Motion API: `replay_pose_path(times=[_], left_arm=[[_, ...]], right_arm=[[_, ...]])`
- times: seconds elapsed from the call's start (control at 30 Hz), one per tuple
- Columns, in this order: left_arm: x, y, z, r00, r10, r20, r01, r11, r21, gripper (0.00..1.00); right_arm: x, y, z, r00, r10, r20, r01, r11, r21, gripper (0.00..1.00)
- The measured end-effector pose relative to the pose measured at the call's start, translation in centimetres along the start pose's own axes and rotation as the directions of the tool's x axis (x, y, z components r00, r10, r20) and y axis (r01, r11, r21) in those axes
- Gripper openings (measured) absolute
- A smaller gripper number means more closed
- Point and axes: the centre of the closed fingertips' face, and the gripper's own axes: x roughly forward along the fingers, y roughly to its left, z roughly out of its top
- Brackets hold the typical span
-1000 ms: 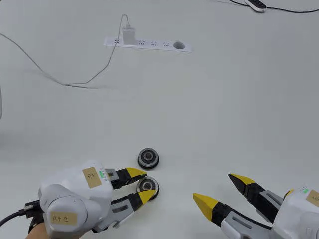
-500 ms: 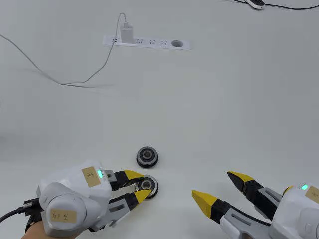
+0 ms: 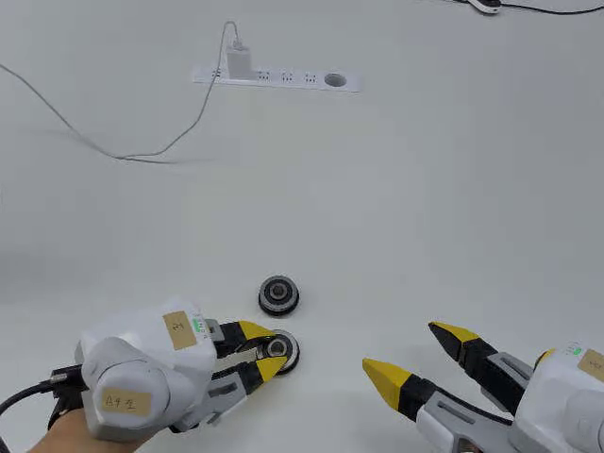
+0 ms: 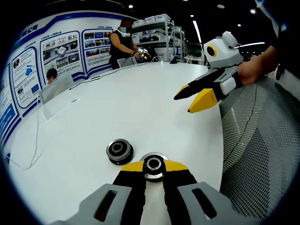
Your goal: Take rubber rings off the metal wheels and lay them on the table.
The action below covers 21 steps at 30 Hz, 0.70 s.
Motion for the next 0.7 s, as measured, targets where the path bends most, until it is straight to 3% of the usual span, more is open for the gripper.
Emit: replay_pose_path(times=[0.37,0.5,0.63,0.7], left_arm=[[0.1,0.0,-0.1,1.0,0.005,0.0,-0.005,1.0,0.014,0.14],[0.1,0.1,-0.1,1.0,0.0,-0.005,0.0,1.0,0.023,0.13],[0.2,0.1,0.0,0.9999,-0.005,-0.012,0.006,1.0,0.029,0.13],[0.2,0.1,0.0,0.9999,-0.008,-0.009,0.008,1.0,0.028,0.13]], right_arm=[[0.1,0.8,0.1,0.9996,0.028,0.0,-0.028,1.0,-0.001,0.55],[0.4,1.2,-0.4,0.998,0.054,-0.033,-0.054,0.999,0.0,0.54],[0.4,1.9,0.3,0.9964,0.085,0.001,-0.085,0.996,0.009,0.44],[0.9,2.1,0.8,0.9962,0.084,0.02,-0.085,0.995,0.06,0.42]])
